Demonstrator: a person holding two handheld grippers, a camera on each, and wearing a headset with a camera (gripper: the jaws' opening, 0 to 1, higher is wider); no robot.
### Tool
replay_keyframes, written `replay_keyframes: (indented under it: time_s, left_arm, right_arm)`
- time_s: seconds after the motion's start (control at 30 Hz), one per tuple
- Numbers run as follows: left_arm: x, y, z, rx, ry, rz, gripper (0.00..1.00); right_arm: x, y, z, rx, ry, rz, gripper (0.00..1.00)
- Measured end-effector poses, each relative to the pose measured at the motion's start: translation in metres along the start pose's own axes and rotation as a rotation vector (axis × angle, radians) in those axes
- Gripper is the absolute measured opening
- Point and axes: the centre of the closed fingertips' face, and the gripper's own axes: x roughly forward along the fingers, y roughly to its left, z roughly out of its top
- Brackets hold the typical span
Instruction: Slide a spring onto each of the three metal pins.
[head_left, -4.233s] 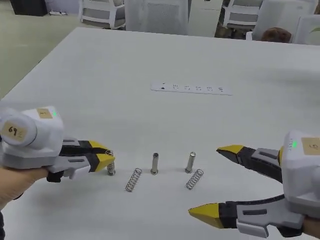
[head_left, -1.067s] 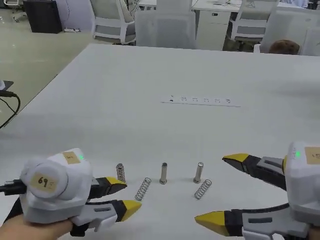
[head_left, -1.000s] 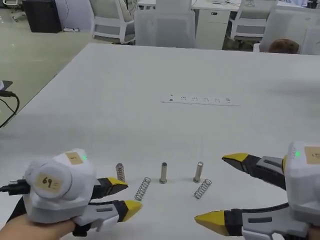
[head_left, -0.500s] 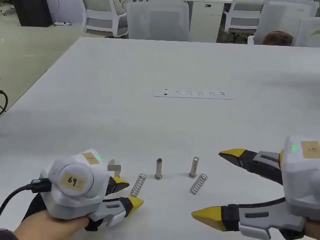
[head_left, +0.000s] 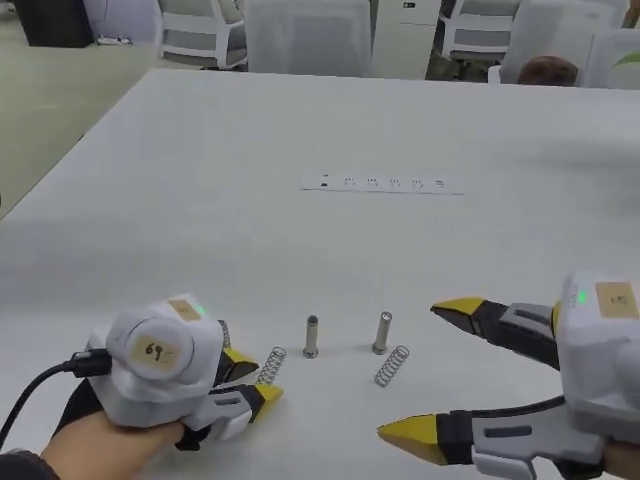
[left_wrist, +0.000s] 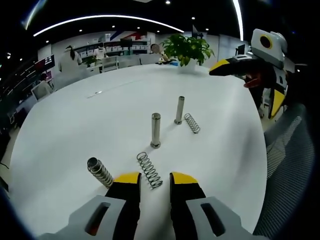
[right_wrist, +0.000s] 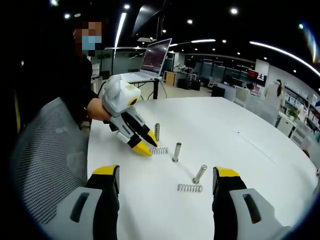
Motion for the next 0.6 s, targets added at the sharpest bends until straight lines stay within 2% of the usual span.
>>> replay_keyframes:
  time_s: [0.27, 0.6]
  left_arm:
    - [0.0037, 0.0024, -0.0035, 0.007, 0.012, 0.008, 0.13]
    - [-0.0002, 0.0085, -0.0066, -0.004, 0.013, 0.029, 0.08]
  right_arm:
    - [-0.0001, -0.0008, -0.0011, 0.006, -0.002, 0.000, 0.75]
    - [0.0012, 0.0005, -0.0009, 0.009, -0.005, 0.007, 0.75]
